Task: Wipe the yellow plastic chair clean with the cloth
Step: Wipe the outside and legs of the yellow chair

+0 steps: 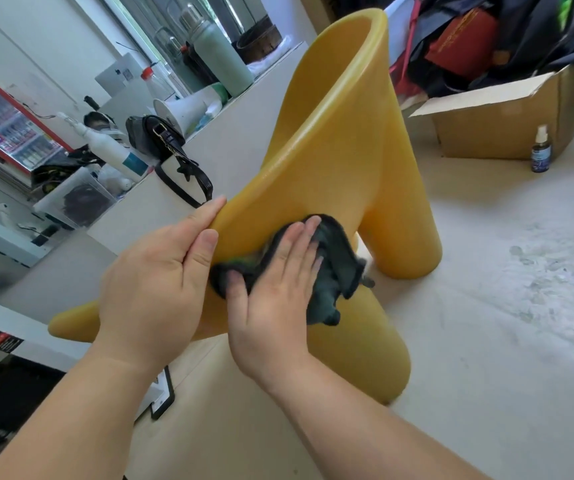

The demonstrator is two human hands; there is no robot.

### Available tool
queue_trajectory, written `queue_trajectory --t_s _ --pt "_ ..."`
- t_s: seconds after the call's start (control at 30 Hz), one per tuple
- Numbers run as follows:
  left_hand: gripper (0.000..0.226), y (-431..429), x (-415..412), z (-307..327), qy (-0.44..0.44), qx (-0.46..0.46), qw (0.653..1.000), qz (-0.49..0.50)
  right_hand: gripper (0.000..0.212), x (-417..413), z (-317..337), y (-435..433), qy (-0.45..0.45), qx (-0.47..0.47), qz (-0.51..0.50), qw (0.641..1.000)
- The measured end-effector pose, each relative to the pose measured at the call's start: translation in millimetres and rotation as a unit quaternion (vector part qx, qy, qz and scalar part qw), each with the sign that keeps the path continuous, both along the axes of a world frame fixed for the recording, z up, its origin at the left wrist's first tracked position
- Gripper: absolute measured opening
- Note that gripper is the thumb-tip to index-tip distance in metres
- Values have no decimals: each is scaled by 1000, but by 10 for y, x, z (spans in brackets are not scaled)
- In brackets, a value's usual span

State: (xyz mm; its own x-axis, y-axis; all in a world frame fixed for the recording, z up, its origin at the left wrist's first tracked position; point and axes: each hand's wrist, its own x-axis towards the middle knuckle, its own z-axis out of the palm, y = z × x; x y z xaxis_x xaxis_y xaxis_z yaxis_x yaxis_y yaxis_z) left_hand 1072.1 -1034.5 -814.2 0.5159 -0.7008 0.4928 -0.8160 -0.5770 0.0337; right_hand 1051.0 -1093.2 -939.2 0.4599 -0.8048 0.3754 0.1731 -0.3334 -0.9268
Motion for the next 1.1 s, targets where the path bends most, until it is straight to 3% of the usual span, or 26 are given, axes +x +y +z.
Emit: queue_trajectory --t_s 0.17,0.27,0.37,0.5,0.6,0.73,0.97,1.1 --pt "47 24 61 61 47 36 998 -12 100 69 -165 -697 -12 -62 -17 998" --pt "48 66 54 101 58 43 997 -18 103 114 -418 -995 4 -18 -5 1000" --pt "49 146 24 82 41 48 998 -14 105 44 -915 -837 48 50 21 997" --pt "50 341 24 46 11 31 999 15 109 -149 -1537 -491 140 35 35 989" --pt "50 349 29 66 12 47 999 18 113 -203 -1621 -412 177 15 46 983" --pt "51 226 -123 84 4 50 999 13 120 -190 -1133 -571 71 -16 34 997" --pt "54 -339 -627 183 -22 79 997 -4 77 -319 -400 -1070 -77 -33 -38 996" --pt "41 -621 -699 264 -25 106 994 -30 62 -339 -674 -1229 -112 -5 -66 992"
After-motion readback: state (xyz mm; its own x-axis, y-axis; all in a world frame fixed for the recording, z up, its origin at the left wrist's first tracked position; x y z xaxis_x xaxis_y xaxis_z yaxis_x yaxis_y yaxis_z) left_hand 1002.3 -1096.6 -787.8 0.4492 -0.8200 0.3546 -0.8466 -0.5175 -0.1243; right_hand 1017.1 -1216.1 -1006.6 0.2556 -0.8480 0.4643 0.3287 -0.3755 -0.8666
